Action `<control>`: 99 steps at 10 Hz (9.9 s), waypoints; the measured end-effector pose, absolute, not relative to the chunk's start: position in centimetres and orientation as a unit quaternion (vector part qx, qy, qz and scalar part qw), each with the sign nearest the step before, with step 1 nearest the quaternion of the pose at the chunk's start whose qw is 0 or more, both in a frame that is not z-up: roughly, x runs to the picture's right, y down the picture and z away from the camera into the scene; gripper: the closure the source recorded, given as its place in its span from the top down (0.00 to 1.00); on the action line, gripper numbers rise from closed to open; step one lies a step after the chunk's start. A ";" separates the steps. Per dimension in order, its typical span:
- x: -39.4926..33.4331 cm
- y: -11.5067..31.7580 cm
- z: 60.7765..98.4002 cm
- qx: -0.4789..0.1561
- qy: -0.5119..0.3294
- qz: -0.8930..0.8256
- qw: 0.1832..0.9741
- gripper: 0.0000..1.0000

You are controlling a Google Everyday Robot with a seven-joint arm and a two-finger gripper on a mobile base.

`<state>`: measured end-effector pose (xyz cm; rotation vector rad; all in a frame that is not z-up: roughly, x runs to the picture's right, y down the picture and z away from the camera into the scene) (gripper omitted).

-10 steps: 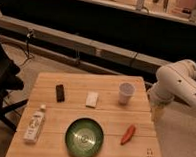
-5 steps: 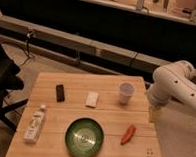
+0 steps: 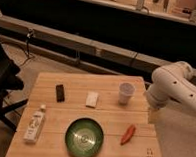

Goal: Push the ceramic bowl across the table

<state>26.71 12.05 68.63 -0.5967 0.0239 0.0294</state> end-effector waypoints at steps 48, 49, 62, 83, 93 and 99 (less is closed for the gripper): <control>19.9 18.2 69.1 -0.326 -0.046 -0.055 0.942 0.02; 19.7 18.3 69.2 -0.327 -0.048 -0.056 0.942 0.02; 17.6 21.3 70.6 -0.337 -0.075 -0.085 0.935 0.02; 14.4 25.4 72.5 -0.344 -0.108 -0.119 0.925 0.02; 12.2 26.8 73.0 -0.350 -0.123 -0.134 0.919 0.02; 10.6 27.2 73.3 -0.352 -0.132 -0.145 0.915 0.02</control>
